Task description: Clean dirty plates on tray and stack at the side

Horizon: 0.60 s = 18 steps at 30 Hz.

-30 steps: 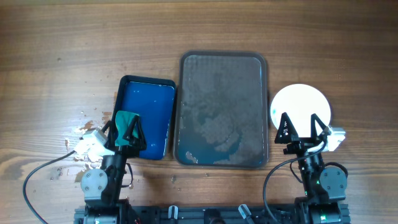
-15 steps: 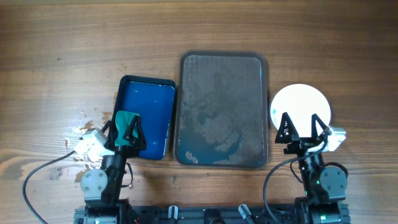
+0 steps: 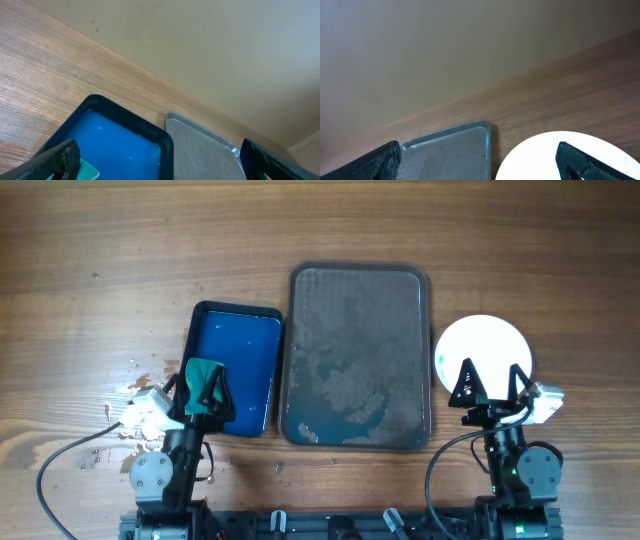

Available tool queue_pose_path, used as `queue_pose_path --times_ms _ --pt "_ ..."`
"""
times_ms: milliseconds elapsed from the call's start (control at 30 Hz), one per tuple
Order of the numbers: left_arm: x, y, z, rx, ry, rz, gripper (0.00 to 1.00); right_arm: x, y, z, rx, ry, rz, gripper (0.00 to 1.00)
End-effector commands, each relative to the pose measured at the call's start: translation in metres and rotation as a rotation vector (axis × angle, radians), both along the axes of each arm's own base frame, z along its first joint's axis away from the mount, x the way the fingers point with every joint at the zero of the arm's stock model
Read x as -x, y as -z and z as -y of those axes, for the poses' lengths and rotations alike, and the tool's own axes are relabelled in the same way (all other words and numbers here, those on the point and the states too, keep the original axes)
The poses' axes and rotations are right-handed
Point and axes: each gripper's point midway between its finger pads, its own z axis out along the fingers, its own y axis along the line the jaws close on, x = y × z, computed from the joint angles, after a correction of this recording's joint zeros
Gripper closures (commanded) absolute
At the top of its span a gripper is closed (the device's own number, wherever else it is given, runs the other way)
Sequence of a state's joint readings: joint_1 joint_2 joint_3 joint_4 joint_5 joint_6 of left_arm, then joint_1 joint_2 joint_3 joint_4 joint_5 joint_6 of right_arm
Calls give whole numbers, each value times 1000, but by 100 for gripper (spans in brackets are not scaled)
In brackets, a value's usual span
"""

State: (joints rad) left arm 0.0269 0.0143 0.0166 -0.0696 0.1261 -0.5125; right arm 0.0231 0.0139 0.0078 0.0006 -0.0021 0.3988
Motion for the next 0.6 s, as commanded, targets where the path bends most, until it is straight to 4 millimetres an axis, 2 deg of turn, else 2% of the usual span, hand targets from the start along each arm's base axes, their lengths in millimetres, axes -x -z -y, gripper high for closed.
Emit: queue_pose_path --times_ms 0,133,300,567 --pt "0 2 3 -11 18 6 0 0 0 3 -1 18 -2 0" --pt "0 2 3 -11 18 6 0 0 0 7 -2 33 -1 0" --pt "0 2 3 -11 18 6 0 3 -2 42 -1 174 8 0" --pt "0 2 3 -11 18 5 0 2 -3 38 -1 157 12 0"
